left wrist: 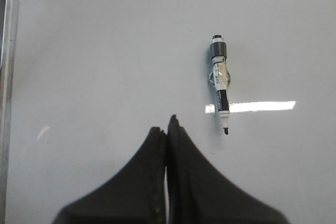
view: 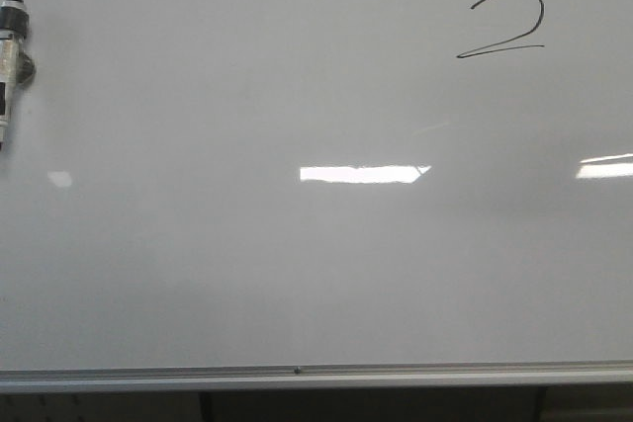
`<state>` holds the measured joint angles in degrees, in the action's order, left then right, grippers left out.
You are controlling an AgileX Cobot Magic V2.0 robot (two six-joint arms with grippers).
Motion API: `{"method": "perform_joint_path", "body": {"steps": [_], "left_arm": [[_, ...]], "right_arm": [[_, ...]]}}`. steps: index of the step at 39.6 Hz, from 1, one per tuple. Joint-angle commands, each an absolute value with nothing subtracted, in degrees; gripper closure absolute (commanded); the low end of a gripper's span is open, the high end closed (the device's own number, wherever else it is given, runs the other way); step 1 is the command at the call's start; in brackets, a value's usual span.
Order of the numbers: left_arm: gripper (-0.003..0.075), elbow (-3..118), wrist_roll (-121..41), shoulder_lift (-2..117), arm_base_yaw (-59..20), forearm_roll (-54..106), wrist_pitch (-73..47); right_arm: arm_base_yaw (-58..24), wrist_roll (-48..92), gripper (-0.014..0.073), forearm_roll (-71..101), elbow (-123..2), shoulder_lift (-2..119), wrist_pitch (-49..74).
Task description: Write number 2 on whiteboard
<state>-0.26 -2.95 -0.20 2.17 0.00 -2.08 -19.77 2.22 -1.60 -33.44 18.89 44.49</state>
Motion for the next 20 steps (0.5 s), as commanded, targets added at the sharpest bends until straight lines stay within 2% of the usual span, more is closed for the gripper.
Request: {"method": "perform_joint_path", "body": {"steps": [1, 10, 20], "left_arm": [[0.074, -1.7, -3.0, -1.1, 2.2, 0.7, 2.8], [0.0739, -1.7, -3.0, -1.1, 2.2, 0.7, 2.8], [0.0739, -1.7, -3.0, -1.1, 2.2, 0.7, 2.8]], "right_arm": [[-14.3, 5.1, 0.0661, -0.8, -28.6, 13.8, 32.9], [-7.4, 5.1, 0.0661, -0.8, -12.1, 3.6, 16.2], [-3.1, 5.0, 0.0661, 4.7, 1.2, -1.6, -1.4]]}}
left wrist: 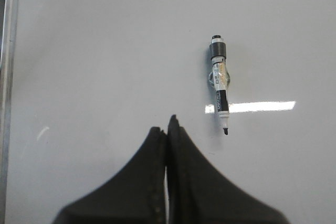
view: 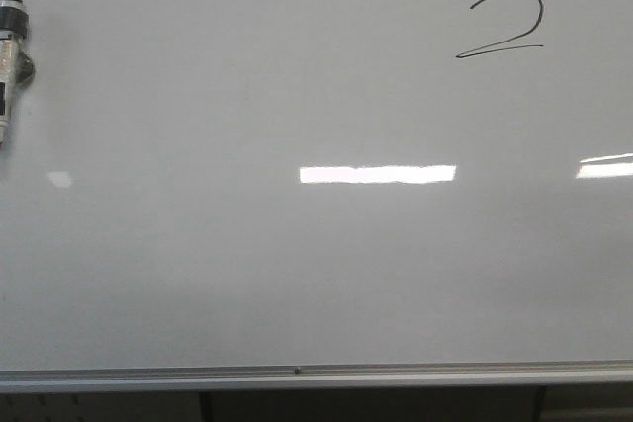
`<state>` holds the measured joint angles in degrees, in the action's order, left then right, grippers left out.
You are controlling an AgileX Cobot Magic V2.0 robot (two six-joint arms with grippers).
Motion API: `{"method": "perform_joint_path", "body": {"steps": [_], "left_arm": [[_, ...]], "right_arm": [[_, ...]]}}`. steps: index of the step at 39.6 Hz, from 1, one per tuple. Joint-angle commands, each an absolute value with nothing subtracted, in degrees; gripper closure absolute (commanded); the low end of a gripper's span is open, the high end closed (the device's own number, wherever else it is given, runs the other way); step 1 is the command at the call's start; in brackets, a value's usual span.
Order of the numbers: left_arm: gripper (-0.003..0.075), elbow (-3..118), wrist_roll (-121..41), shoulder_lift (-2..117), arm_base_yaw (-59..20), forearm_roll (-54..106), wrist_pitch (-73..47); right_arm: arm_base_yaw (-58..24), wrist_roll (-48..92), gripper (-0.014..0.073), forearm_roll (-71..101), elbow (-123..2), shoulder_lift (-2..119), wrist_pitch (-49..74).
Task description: Write number 2 on whiteboard
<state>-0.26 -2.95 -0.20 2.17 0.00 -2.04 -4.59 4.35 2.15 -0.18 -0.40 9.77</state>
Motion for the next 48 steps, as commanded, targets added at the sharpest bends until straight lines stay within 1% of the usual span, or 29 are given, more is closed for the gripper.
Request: {"method": "perform_joint_path", "body": {"steps": [1, 6, 48], "left_arm": [[0.074, -1.7, -3.0, -1.1, 2.2, 0.7, 2.8], [0.074, -1.7, -3.0, -1.1, 2.2, 0.7, 2.8], [0.0739, -1.7, -3.0, -1.1, 2.2, 0.7, 2.7]], "right_arm": [[-2.5, 5.0, 0.0661, 5.1, 1.8, -1.6, -2.1], [-1.1, 5.0, 0.0661, 5.4, 1.3, -1.6, -1.2], [-0.7, 5.0, 0.0661, 5.4, 1.5, -1.5, -0.5]]}}
